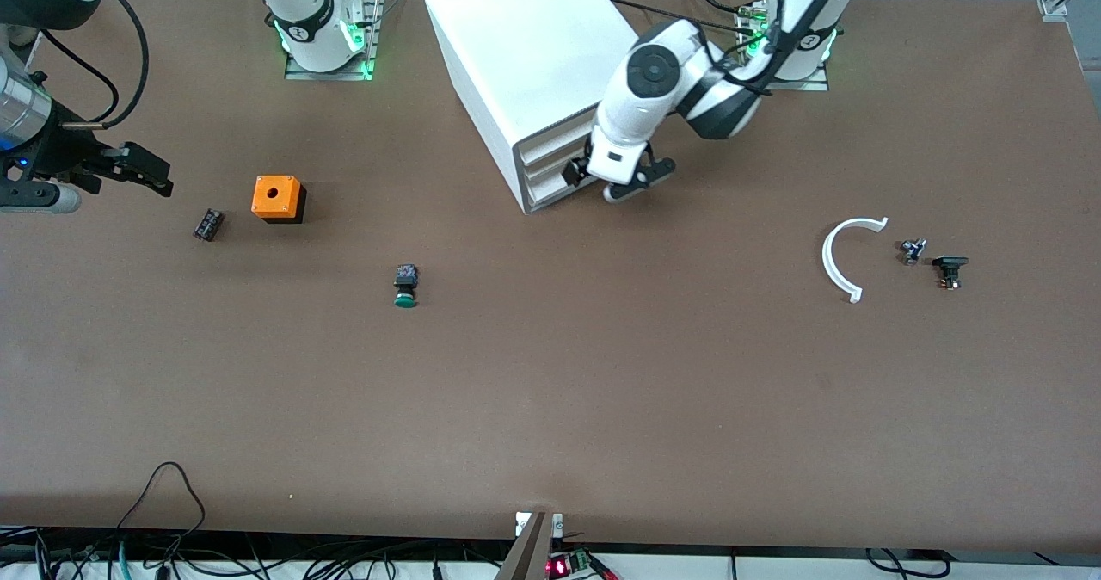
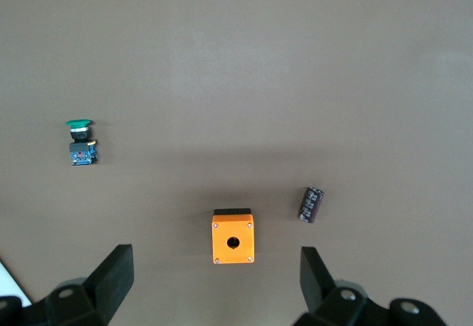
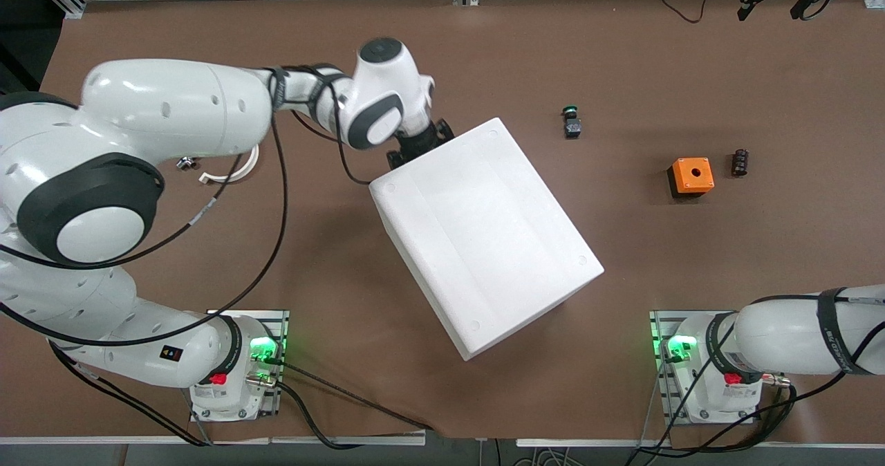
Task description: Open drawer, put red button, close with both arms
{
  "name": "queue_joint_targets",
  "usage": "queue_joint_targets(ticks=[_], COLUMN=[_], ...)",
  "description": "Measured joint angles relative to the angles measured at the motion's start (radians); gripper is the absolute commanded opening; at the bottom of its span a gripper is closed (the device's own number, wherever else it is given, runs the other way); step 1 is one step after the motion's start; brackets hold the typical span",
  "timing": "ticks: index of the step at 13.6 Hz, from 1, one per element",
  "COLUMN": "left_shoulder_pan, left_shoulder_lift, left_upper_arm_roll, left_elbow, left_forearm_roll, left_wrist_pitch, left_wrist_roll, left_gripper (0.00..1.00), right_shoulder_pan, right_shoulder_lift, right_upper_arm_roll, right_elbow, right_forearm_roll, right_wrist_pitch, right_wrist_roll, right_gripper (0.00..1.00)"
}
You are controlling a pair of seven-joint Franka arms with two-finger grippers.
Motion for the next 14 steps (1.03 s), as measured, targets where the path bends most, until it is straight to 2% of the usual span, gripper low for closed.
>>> queue_joint_targets(ticks=[4, 6, 8, 11, 14], left_shoulder_pan=[0.113, 0.144, 0.161, 0.175, 0.178], left_shoulder_lift=[-0.086, -0.116, -0.143, -0.172, -0.209], left_upper_arm_roll=[0.131, 0.182, 0.258, 0.382, 0.468], left_elbow=[0.091, 0.117, 0.159, 0.308, 0.421], left_forearm_roll=[0.004, 0.007, 0.007, 0.006, 0.006], left_wrist_pitch=[-0.002, -0.040, -0.155, -0.407, -0.597], left_wrist_roll=[0.052, 0.250, 0.478, 0.809, 0.988], left_gripper=[1.00, 1.00, 1.00, 1.00, 1.00], right_shoulder_pan=[-0.001, -0.001, -0.001, -0.001, -0.001], right_shoulder_lift=[-0.005, -0.017, -0.028, -0.031, -0.030], right_upper_arm_roll=[-0.006, -0.006, -0.005, -0.006, -0.006], right_elbow=[0.000, 0.006, 0.012, 0.012, 0.012], right_forearm_roll=[0.001, 0.001, 0.001, 0.001, 0.001], right_wrist_pitch=[-0.002, -0.001, -0.002, -0.003, -0.009], right_wrist_roll=[0.001, 0.001, 0.001, 0.001, 0.001], right_gripper=[1.00, 1.00, 1.00, 1.00, 1.00])
